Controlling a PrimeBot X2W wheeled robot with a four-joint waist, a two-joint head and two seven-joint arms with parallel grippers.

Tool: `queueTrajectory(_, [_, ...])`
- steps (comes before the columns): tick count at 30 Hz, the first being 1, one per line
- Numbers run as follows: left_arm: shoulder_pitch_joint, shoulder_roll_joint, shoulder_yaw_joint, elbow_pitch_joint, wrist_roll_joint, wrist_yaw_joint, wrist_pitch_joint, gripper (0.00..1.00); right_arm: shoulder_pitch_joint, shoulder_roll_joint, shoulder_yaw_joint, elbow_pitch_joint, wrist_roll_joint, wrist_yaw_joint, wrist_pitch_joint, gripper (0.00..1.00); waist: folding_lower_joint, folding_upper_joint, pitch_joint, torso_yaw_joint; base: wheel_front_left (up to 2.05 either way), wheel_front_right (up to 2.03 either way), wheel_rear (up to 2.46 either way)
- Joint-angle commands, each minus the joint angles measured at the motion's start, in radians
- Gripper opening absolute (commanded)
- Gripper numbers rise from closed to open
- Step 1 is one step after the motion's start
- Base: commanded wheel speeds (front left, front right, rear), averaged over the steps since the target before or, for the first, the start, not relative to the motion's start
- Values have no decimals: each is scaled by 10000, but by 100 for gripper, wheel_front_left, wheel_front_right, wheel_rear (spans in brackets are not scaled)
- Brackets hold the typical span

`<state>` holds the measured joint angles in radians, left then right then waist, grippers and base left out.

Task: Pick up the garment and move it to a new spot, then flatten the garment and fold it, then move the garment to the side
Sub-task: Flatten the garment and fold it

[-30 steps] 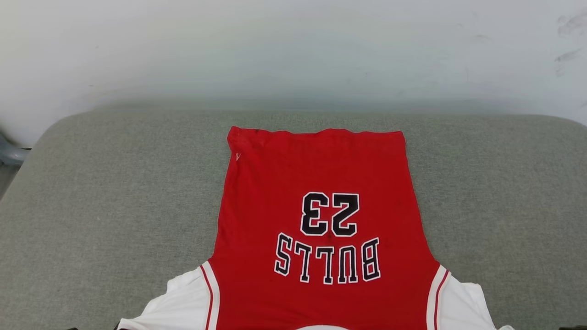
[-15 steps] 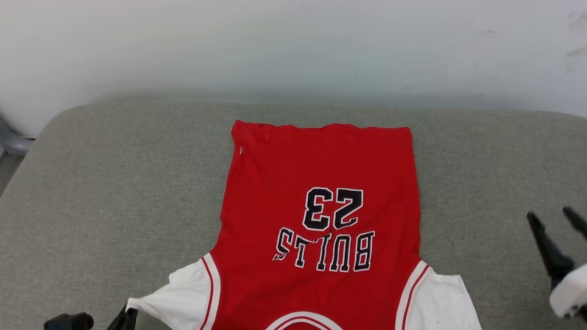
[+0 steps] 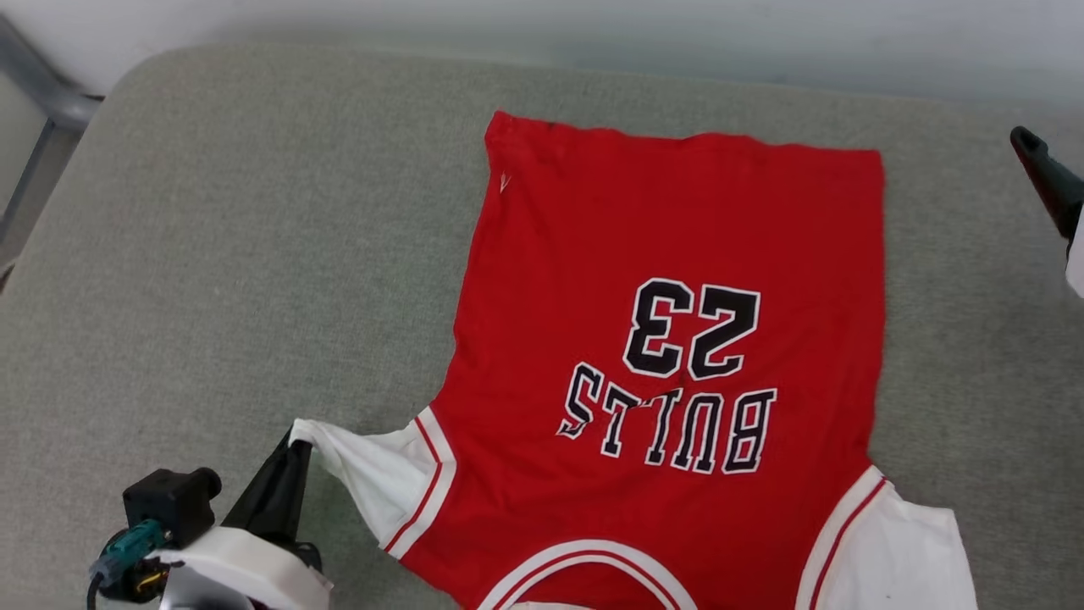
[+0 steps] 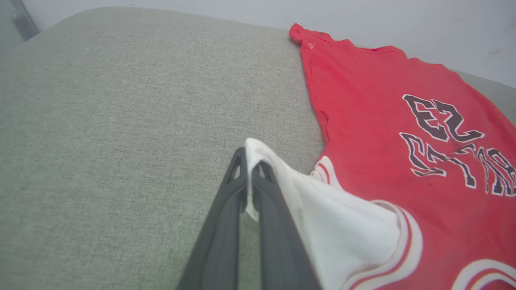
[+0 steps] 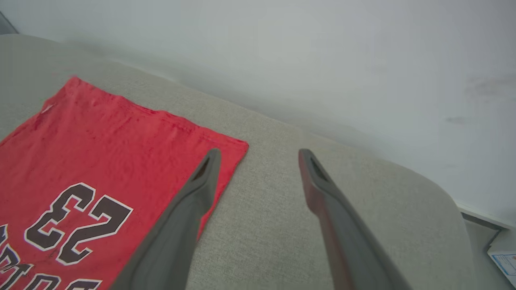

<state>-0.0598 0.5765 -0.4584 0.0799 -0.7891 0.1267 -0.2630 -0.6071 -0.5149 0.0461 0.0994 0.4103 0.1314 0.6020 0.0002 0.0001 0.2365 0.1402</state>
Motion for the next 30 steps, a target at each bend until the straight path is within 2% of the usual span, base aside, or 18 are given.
queueTrajectory(1, [-249,-114,32,-47,123,-77,-24,0,-361,-103,83,138,89,-14,434,100,-2,-1,792,666,0,0,0])
queueTrajectory(7, [-891,-789,263,12,684,-506,-24,0,-2253,-320,521,1360,194,-15,3798,100,-2,-1,1836,1328,0,0,0])
queueTrajectory(12, [-1323,-1353,555,-71,1208,-899,-24,0,-3310,-424,662,1856,-250,-14,5669,100,-2,-1,2721,1765,0,0,0])
queueTrajectory(20, [-1837,-2104,1056,-117,1940,-1480,-24,0,-4253,-283,748,2253,-1011,-12,6648,100,-2,-1,3943,2153,0,0,0])
queueTrajectory(26, [-1944,-2535,1409,47,2316,-1842,-22,0,-3641,-260,1085,2818,-993,-10,7086,100,-2,-1,4308,2202,0,0,0])
queueTrajectory(27, [-1931,-2592,1467,90,2369,-1880,-22,0,-3561,-303,1116,2848,-952,-10,7071,92,-2,-1,4324,2202,0,0,0])
queueTrajectory(28, [-1932,-2635,1525,127,2418,-1931,-22,0,-3534,-356,1101,2852,-927,-10,6970,13,-2,-1,4331,2200,0,0,0])
queueTrajectory(29, [-1929,-2666,1581,165,2463,-1974,-21,0,-3522,-421,1087,2852,-896,-10,6932,0,-2,-1,4325,2193,0,0,0])
queueTrajectory(30, [-1919,-2695,1641,212,2511,-2019,-21,0,-3529,-501,1078,2850,-925,-10,6865,0,-2,-1,4297,2181,0,0,0])
